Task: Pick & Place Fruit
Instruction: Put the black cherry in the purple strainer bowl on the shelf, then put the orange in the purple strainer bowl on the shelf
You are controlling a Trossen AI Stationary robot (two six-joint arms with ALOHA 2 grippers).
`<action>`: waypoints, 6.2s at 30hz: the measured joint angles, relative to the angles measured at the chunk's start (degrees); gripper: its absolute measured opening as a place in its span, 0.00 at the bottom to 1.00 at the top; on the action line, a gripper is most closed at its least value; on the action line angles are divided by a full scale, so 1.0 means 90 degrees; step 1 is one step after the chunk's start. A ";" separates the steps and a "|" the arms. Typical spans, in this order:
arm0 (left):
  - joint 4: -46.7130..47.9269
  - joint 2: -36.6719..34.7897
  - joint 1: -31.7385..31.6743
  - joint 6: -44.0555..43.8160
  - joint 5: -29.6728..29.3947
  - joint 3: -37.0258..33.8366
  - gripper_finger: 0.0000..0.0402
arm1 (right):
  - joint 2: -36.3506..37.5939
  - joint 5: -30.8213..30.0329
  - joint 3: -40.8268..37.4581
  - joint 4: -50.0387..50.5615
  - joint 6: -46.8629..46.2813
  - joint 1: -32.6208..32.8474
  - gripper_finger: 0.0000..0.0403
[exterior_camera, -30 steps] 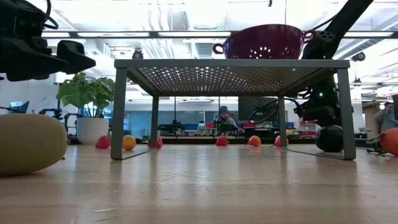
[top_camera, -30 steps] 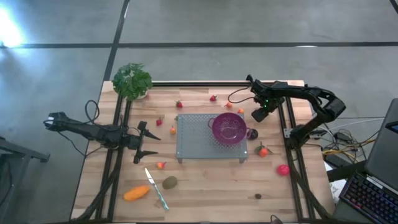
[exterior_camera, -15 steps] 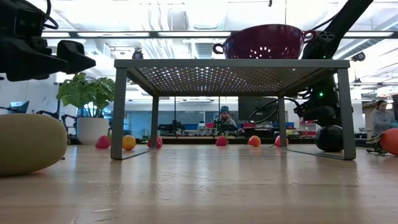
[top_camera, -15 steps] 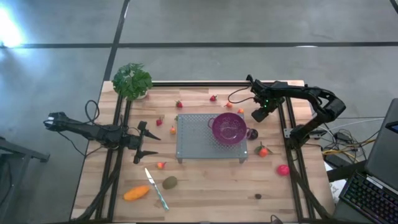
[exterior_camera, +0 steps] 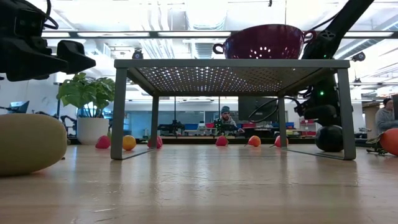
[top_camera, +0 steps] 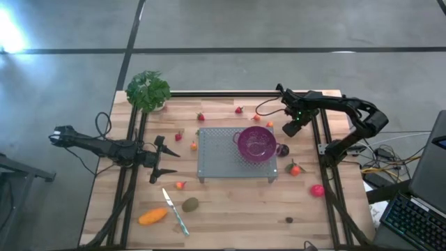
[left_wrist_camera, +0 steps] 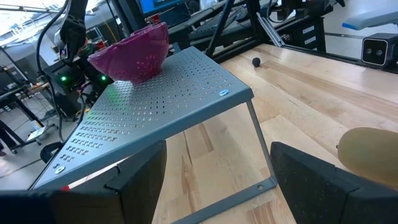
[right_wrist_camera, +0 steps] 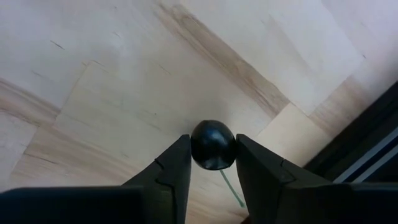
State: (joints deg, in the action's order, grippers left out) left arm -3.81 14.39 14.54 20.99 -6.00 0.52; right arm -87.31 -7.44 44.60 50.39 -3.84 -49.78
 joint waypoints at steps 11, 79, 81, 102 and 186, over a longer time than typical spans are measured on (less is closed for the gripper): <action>-0.0001 0.0000 0.0000 0.0000 0.0000 0.0001 0.73 | 0.0079 -0.0005 0.0000 0.0029 0.0002 0.0000 0.32; 0.0001 -0.0002 0.0001 0.0000 0.0000 -0.0001 0.73 | 0.0738 0.0038 0.1691 0.1545 0.0095 0.0006 0.26; 0.0002 -0.0001 0.0001 0.0000 0.0000 0.0001 0.73 | 0.0901 0.0052 0.1966 0.1644 0.0095 0.0036 0.25; -0.0001 -0.0002 0.0000 0.0000 0.0000 -0.0001 0.73 | 0.1982 0.1882 0.4331 0.1378 -0.0062 0.2150 0.29; 0.0002 -0.0002 0.0000 0.0000 0.0000 0.0001 0.73 | 0.0479 0.1816 0.3743 0.1053 -0.0388 0.4532 0.41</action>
State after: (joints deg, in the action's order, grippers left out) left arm -3.79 14.38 14.54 20.99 -6.00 0.53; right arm -83.00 8.90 78.28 59.87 -7.33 -8.99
